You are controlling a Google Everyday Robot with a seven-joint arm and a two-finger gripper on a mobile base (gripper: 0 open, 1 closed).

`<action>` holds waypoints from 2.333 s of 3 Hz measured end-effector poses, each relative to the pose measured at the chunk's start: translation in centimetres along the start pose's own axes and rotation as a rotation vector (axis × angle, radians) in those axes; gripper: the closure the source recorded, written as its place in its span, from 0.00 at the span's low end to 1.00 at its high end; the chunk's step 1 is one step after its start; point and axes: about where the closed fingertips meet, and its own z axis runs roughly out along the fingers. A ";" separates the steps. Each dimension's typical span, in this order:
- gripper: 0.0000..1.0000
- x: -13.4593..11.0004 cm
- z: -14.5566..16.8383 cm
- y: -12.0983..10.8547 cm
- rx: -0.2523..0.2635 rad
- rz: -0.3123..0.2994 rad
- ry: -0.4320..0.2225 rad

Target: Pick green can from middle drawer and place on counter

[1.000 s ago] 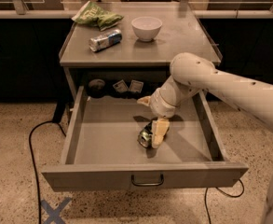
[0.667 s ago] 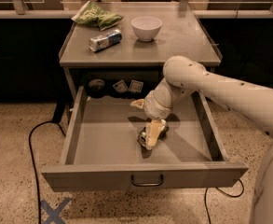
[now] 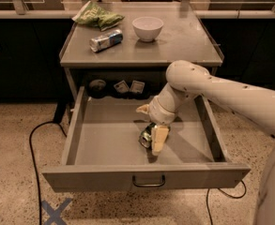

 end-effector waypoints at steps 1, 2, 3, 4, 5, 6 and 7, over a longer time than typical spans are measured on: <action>0.00 1.8 -2.4 0.1 0.031 0.026 0.056; 0.00 3.0 -3.4 0.4 0.039 0.038 0.083; 0.00 3.2 -3.6 0.4 0.040 0.040 0.087; 0.00 2.5 -1.4 0.1 -0.004 0.016 0.065; 0.00 1.9 0.5 -0.6 -0.037 -0.008 0.046; 0.00 1.9 1.7 -0.9 -0.059 -0.018 0.045; 0.00 3.7 1.0 -0.3 -0.052 0.022 0.074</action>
Offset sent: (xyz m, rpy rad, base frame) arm 0.0101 -0.0629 0.0260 -0.0985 -0.0576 -0.0848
